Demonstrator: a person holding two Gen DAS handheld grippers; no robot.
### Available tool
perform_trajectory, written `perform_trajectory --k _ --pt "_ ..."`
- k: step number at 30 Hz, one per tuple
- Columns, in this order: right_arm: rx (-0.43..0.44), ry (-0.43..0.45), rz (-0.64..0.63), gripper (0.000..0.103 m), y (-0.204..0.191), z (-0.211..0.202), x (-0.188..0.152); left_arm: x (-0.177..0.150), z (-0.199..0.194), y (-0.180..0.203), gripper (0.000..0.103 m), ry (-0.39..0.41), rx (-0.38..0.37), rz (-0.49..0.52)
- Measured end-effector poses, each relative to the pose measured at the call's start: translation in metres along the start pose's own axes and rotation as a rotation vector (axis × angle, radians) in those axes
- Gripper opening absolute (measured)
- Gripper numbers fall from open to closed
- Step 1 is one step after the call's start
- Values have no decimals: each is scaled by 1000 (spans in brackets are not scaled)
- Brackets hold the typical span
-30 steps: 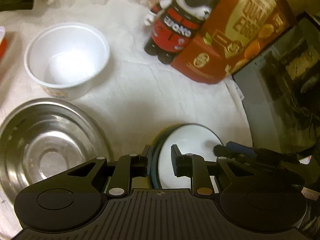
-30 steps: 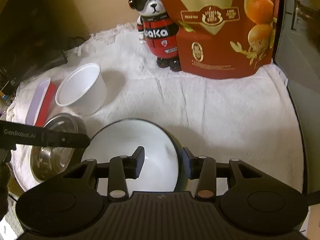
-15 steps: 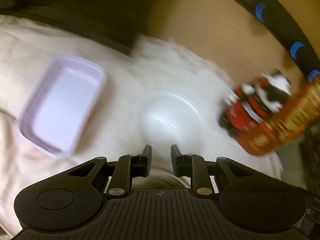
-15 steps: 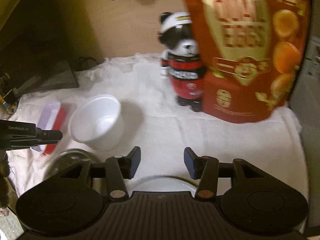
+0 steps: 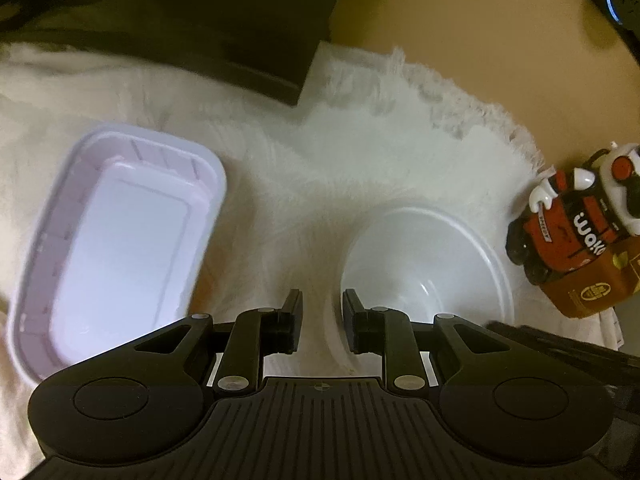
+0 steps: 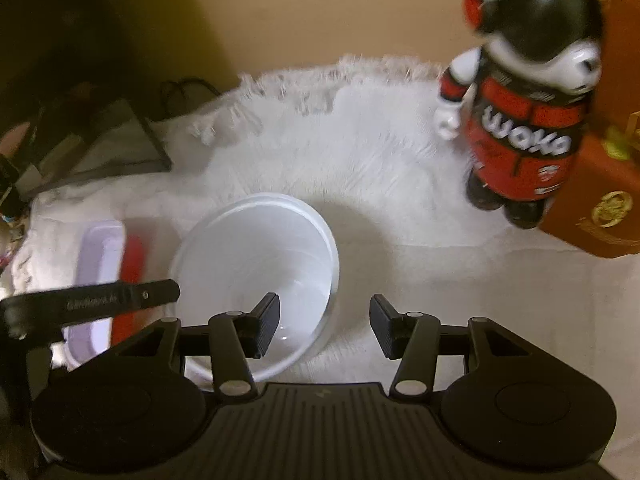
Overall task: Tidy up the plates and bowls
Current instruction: 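Move the left tool to the white bowl rim and close on it, then lift the white bowl with the left tool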
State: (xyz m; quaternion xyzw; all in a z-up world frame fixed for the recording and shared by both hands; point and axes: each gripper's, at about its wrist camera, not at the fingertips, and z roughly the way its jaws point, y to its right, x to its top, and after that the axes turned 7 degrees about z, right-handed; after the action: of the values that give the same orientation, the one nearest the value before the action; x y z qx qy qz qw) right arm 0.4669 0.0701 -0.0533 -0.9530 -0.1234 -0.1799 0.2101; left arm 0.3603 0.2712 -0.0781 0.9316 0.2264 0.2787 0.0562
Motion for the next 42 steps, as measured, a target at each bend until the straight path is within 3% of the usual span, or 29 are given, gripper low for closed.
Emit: perform_trajectory --k 2,5,7,14,23,30,36,42 --pt "11 -41 22 48 0 15 0 1 7 -2 25 -18 -24 -10" --pt "58 -96 30 33 0 26 -1 2 12 -6 25 -28 -83 -32" --pt "64 -103 21 31 1 25 -2 3 11 -3 24 -23 -86 -22" --pt "25 -38 13 31 35 -5 2 7 21 39 24 -39 -176 37" --pt "-71 52 80 32 123 -50 -5 -19 48 126 25 -125 -282 153" --pt "-16 -8 214 32 179 -45 -12 -33 62 147 24 -185 -256 140" --pt "16 -18 221 32 186 -40 -15 -30 73 150 24 -193 -188 124" --pt "27 -54 235 32 193 -25 -3 -27 93 150 24 -223 -169 96"
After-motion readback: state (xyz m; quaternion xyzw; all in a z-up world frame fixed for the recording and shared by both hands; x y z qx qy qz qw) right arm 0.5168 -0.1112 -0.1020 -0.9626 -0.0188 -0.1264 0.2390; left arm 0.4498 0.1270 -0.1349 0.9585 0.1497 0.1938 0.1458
